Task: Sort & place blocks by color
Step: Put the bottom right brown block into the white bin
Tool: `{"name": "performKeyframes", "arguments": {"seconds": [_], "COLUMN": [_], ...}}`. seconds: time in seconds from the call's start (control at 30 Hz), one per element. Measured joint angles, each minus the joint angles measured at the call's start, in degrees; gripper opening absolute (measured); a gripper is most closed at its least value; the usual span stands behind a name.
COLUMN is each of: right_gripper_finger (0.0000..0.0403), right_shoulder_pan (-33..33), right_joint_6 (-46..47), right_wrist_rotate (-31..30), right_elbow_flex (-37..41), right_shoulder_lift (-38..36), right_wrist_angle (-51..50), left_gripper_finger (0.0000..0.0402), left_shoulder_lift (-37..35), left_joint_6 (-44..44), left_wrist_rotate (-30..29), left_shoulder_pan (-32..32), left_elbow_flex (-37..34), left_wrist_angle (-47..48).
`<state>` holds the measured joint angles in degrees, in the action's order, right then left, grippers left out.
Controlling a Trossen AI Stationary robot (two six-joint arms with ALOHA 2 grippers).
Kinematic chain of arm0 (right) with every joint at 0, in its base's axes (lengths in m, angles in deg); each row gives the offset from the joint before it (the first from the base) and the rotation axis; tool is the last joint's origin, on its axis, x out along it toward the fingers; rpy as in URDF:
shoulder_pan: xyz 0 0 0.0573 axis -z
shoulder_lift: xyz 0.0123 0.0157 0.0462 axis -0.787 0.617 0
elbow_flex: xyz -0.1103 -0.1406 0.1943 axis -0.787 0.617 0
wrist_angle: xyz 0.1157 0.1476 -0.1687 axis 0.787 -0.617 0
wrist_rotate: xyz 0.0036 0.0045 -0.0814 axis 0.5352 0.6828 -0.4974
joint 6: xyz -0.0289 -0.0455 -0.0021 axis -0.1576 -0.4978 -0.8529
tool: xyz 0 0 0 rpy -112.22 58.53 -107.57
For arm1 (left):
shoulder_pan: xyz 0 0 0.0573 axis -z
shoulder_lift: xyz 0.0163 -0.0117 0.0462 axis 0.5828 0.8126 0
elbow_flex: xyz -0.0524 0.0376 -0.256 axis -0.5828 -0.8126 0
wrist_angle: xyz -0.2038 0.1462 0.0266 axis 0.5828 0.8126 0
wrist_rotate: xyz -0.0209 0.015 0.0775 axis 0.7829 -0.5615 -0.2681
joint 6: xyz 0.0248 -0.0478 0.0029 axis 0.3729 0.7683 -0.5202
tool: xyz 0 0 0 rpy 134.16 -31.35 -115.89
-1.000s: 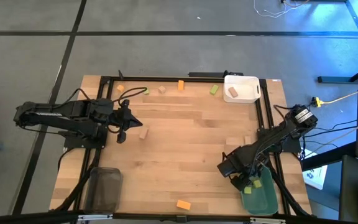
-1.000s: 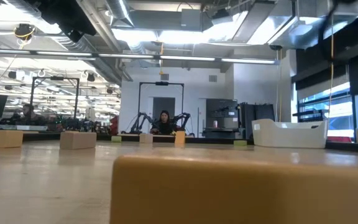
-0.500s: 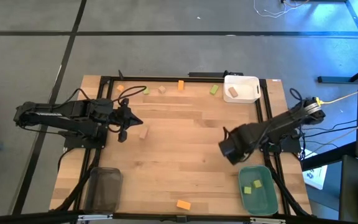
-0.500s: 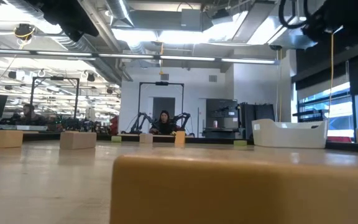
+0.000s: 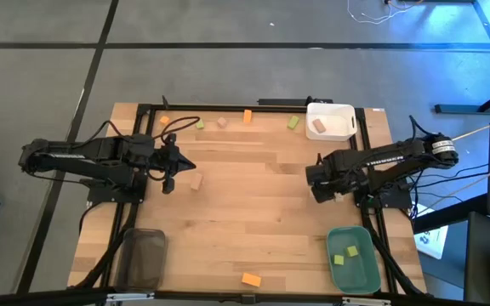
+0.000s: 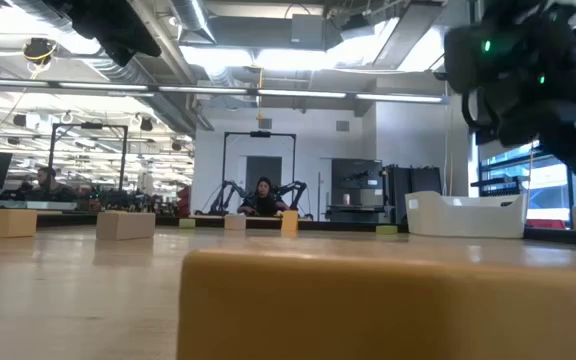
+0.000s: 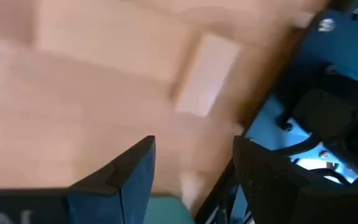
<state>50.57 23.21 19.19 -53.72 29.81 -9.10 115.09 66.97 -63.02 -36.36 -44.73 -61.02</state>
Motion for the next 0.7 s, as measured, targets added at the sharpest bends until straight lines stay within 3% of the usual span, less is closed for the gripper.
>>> {"name": "performKeyframes", "arguments": {"seconds": [0.33, 0.7], "right_gripper_finger": [0.0215, 0.0215], "right_shoulder_pan": [6.1, 8.8], "right_joint_6": [-0.5, 1.3], "right_wrist_rotate": [-0.5, -1.5], "right_elbow_flex": [6.6, 11.6], "right_shoulder_lift": [0.1, 0.1], "right_wrist_angle": [8.4, 13.5], "left_gripper_finger": [0.0002, 0.0002], "left_shoulder_lift": [0.0, 0.0], "left_joint_6": [0.0, 0.0], "left_wrist_rotate": [-1.3, -1.3], "left_shoulder_pan": [0.0, 0.0], "left_elbow_flex": [0.0, 0.0], "left_wrist_angle": [-1.5, -1.4]}}
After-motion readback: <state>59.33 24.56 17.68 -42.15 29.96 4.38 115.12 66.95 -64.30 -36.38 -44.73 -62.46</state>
